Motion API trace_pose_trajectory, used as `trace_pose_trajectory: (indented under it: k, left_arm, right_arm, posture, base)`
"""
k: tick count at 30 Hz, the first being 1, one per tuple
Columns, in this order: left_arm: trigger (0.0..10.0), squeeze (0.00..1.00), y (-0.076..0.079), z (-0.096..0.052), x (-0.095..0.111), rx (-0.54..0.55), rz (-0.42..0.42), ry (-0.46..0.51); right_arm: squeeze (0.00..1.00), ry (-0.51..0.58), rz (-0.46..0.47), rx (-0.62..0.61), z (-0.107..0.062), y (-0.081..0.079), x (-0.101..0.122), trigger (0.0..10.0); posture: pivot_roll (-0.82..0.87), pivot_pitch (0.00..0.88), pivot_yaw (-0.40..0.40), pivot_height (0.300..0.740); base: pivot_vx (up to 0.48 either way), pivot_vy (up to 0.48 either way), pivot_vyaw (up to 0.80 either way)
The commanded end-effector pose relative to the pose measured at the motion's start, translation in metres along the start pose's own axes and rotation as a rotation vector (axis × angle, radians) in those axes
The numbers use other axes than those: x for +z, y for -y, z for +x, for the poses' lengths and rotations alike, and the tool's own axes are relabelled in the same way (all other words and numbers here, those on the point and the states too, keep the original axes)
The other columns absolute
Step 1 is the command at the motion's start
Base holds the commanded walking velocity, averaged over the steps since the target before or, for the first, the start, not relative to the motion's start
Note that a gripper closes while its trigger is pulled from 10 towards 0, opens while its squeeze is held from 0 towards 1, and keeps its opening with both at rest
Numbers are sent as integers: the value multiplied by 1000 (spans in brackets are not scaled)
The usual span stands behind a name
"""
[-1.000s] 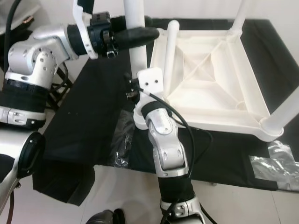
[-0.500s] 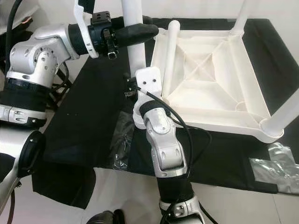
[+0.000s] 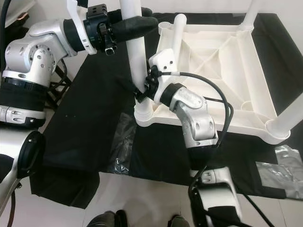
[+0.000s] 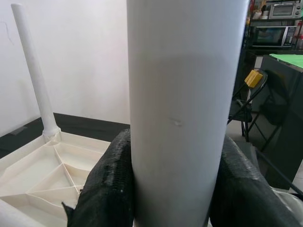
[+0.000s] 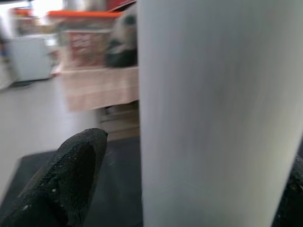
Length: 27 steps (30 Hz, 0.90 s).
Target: Building children table
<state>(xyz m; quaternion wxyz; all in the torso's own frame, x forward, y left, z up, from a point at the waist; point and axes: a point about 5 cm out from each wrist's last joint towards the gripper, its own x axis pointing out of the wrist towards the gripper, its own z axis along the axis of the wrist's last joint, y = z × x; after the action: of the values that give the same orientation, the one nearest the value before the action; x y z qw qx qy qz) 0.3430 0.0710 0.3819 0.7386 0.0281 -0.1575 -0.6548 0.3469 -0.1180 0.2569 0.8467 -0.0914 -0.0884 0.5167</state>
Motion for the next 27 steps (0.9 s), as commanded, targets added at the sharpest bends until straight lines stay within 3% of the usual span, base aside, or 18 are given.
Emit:
trace_pose_trajectory:
  k: [1,6,7,16,23,24,25,26,27]
  left_arm:
    - [0,0,4,4,-7,-48,-14,-46]
    - [0,0,5,3,-7,-52,-14,-46]
    - [0,0,5,3,-7,-52,-15,-48]
    - [0,0,5,3,-6,-52,-13,-47]
    - [0,0,6,3,-9,-55,-17,-49]
    - [10000,0,6,2,-9,-52,11,-54]
    - [10000,0,6,2,-9,-52,11,-54]
    - [10000,1000,7,2,-10,-65,2,-57]
    - [10000,1000,7,1,-11,-68,1,-62]
  right_arm:
    - [0,-4,3,89,2,-1,-2,10000]
    - [0,-8,49,84,4,15,-2,10000]
    - [0,0,67,94,5,17,-2,0]
    - [0,20,94,168,2,26,-6,0]
    - [0,12,80,104,-3,26,-13,0]
    - [0,6,75,70,-4,26,-15,0]
    - [0,6,75,70,-4,26,-15,0]
    - [0,9,64,32,-4,24,-17,0]
    - [0,36,89,-20,-2,18,-19,0]
  posture:
    - [40,161,96,740]
    - [47,166,97,740]
    - [49,168,98,740]
    - [45,172,96,740]
    - [39,171,95,740]
    - [38,170,96,740]
    - [38,170,96,740]
    - [37,170,96,740]
    - [35,171,95,740]
  base:
    - [0,0,0]
    - [0,0,0]
    - [0,0,0]
    - [0,0,0]
    - [0,0,0]
    - [0,0,0]
    - [0,0,0]
    - [0,0,0]
    - [0,0,0]
